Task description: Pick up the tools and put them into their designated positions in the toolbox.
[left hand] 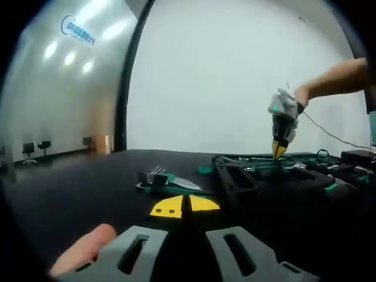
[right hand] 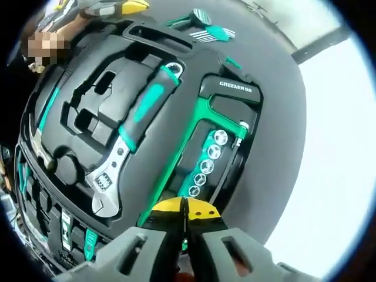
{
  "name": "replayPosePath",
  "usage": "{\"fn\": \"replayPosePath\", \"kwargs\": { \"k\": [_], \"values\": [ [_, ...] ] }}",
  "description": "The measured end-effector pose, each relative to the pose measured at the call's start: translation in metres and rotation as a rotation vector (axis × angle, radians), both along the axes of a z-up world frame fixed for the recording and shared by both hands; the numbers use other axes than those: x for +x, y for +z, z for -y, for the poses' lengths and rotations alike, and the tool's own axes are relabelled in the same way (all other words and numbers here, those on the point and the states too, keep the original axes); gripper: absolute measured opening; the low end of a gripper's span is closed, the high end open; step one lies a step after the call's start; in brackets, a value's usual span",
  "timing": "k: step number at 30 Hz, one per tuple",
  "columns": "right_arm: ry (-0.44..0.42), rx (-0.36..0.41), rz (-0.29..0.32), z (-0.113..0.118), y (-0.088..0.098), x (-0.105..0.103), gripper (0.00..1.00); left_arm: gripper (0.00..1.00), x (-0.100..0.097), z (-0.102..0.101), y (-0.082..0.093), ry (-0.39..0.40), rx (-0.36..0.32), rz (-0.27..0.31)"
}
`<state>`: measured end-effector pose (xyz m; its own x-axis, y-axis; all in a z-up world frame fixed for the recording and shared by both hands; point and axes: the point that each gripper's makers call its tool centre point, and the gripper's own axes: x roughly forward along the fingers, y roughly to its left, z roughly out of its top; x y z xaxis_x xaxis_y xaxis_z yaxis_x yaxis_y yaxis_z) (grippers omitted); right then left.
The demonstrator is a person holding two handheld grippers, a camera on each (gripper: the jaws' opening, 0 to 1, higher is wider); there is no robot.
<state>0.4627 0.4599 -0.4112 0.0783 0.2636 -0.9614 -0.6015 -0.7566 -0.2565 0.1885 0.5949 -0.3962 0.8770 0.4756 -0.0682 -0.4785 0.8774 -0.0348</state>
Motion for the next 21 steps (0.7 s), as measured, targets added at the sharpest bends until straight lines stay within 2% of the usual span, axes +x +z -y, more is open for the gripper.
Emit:
{"fn": "replayPosePath", "kwargs": {
  "k": [3, 5, 6, 7, 9, 11, 12, 13, 14, 16, 19, 21],
  "values": [
    [-0.031, 0.019, -0.002, -0.002, -0.002, 0.003, 0.00, 0.05, 0.000, -0.001, 0.000, 0.001, -0.001, 0.000],
    [-0.129, 0.072, -0.024, -0.001, 0.000, 0.003, 0.00, 0.05, 0.000, -0.001, 0.000, -0.001, -0.001, -0.001],
    [-0.117, 0.069, 0.004, 0.002, 0.003, 0.006, 0.05, 0.05, 0.001, -0.001, 0.000, -0.003, -0.003, -0.001],
    [-0.088, 0.084, 0.003, 0.004, 0.009, 0.006, 0.08, 0.05, 0.001, -0.001, 0.000, -0.005, -0.006, -0.001],
    [-0.089, 0.165, -0.009, 0.003, 0.027, 0.006, 0.07, 0.05, 0.001, 0.000, -0.001, -0.007, -0.007, -0.002],
    [-0.082, 0.153, -0.021, 0.012, 0.033, 0.001, 0.07, 0.05, 0.000, 0.000, -0.001, -0.006, -0.007, -0.002],
    [-0.040, 0.146, 0.028, 0.017, 0.034, 0.002, 0.08, 0.05, 0.000, 0.000, 0.000, -0.005, -0.006, -0.002],
    [-0.040, 0.146, 0.030, 0.020, 0.033, 0.000, 0.08, 0.05, 0.000, 0.000, 0.000, -0.004, -0.005, -0.003],
    [-0.058, 0.144, 0.035, 0.018, 0.033, 0.006, 0.08, 0.05, 0.000, 0.001, 0.000, -0.004, -0.004, -0.003],
    [-0.064, 0.128, 0.043, 0.020, 0.027, 0.010, 0.11, 0.05, 0.000, 0.001, 0.000, -0.004, -0.005, -0.004],
    [-0.018, 0.110, 0.083, 0.021, 0.016, 0.017, 0.11, 0.05, 0.001, 0.000, -0.001, -0.006, -0.007, -0.004],
    [0.022, 0.078, 0.123, 0.025, 0.009, 0.021, 0.07, 0.05, 0.000, 0.001, 0.000, -0.006, -0.006, -0.004]
  ]
}}
